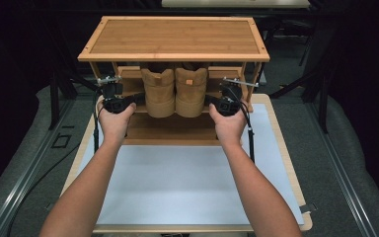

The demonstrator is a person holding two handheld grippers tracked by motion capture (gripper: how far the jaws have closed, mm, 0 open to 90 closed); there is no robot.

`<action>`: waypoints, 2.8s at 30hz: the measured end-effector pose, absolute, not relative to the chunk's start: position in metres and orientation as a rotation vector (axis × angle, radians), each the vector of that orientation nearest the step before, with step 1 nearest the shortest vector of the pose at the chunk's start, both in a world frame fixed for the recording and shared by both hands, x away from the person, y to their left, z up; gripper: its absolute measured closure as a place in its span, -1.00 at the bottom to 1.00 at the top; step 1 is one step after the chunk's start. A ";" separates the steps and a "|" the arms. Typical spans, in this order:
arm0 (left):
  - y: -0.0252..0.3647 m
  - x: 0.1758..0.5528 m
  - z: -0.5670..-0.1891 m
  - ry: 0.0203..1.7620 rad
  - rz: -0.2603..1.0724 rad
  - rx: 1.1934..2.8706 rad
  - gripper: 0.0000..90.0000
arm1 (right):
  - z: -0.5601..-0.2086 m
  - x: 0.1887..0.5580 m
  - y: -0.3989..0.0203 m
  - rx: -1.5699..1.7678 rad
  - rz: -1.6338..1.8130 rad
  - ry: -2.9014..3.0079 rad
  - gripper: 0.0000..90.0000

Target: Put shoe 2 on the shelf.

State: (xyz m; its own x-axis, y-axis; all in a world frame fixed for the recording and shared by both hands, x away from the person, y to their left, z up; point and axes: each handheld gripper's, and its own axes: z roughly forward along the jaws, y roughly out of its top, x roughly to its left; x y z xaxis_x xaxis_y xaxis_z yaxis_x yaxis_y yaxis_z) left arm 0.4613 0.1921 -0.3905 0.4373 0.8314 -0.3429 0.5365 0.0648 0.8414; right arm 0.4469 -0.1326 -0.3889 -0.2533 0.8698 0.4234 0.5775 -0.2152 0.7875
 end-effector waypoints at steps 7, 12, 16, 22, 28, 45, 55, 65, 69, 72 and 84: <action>0.192 0.462 -0.390 1.222 0.329 1.611 1.00 | -0.391 0.446 -0.135 1.722 1.463 1.760 1.00; 0.192 0.462 -0.389 1.234 0.321 1.614 1.00 | -0.392 0.447 -0.136 1.725 1.470 1.768 1.00; 0.193 0.460 -0.388 1.222 0.324 1.622 1.00 | -0.393 0.446 -0.137 1.711 1.472 1.778 1.00; 0.195 0.455 -0.384 1.205 0.305 1.629 1.00 | -0.392 0.445 -0.136 1.703 1.451 1.805 1.00; 0.198 0.448 -0.380 1.200 0.323 1.643 0.99 | -0.391 0.441 -0.136 1.699 1.439 1.822 1.00; 0.218 0.399 -0.371 1.139 0.338 1.764 0.92 | -0.379 0.399 -0.162 1.629 1.293 1.940 1.00; 0.252 0.364 -0.412 1.189 0.357 1.834 0.71 | -0.401 0.362 -0.198 1.643 1.195 1.975 1.00; 0.281 0.346 -0.476 1.303 0.347 1.808 0.54 | -0.452 0.331 -0.207 1.650 1.080 1.985 0.92; 0.286 0.342 -0.499 1.316 0.335 1.796 0.43 | -0.469 0.325 -0.209 1.678 1.079 1.993 0.87; 0.287 0.336 -0.512 1.310 0.346 1.804 0.26 | -0.491 0.317 -0.211 1.694 1.086 1.977 0.75; 0.300 0.322 -0.543 1.305 0.432 1.858 -0.04 | -0.542 0.303 -0.218 1.742 1.045 1.941 0.38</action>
